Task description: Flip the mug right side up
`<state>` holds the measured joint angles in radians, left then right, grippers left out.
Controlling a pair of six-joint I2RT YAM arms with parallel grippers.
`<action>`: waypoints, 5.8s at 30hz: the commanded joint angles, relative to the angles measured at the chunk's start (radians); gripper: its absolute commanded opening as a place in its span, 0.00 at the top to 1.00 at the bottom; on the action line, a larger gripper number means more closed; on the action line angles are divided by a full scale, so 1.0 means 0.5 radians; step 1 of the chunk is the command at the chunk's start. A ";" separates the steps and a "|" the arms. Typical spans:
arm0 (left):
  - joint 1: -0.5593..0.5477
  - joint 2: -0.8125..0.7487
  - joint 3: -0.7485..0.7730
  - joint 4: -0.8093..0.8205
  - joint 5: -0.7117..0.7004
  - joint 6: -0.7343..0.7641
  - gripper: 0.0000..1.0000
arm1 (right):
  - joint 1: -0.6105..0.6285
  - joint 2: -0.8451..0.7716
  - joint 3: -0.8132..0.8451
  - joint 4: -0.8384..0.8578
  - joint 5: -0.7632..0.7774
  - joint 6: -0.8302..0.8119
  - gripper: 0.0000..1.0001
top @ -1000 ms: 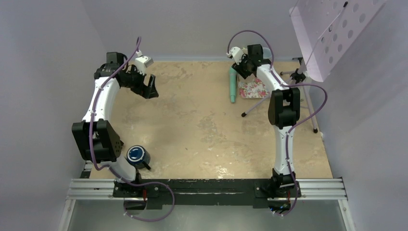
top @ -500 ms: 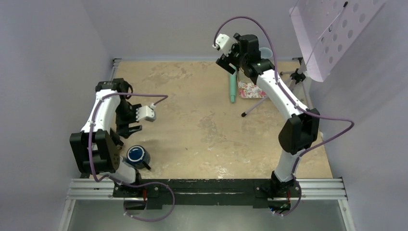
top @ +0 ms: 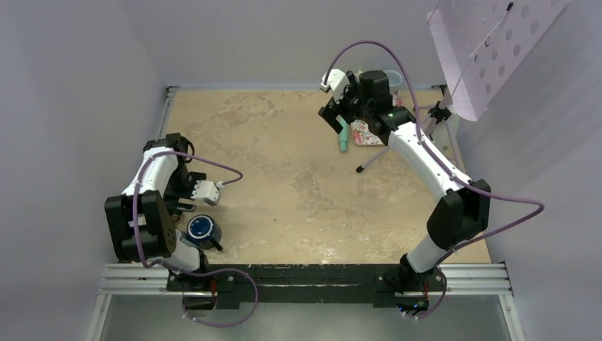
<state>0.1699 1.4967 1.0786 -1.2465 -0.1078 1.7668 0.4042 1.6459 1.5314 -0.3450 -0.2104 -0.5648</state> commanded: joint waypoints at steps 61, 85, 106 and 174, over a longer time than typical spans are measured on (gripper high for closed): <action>-0.298 0.089 0.485 2.458 2.709 -4.383 1.00 | 0.569 0.261 -0.147 1.041 -0.797 1.780 0.04; -0.297 0.227 0.748 1.458 1.587 -3.641 0.00 | 0.104 0.354 0.720 -0.524 0.497 1.258 1.00; -0.288 0.199 0.333 1.418 1.366 -3.156 0.01 | -0.541 1.190 1.611 -0.803 0.998 1.084 1.00; -0.285 0.216 0.328 1.364 1.336 -3.073 0.01 | -0.860 1.461 1.559 -0.394 0.571 2.038 0.54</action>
<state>0.0196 1.6215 1.2407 -0.5678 0.5495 0.2035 -0.0010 2.3867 2.2566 -0.6022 0.0860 0.4519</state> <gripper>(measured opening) 0.995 0.459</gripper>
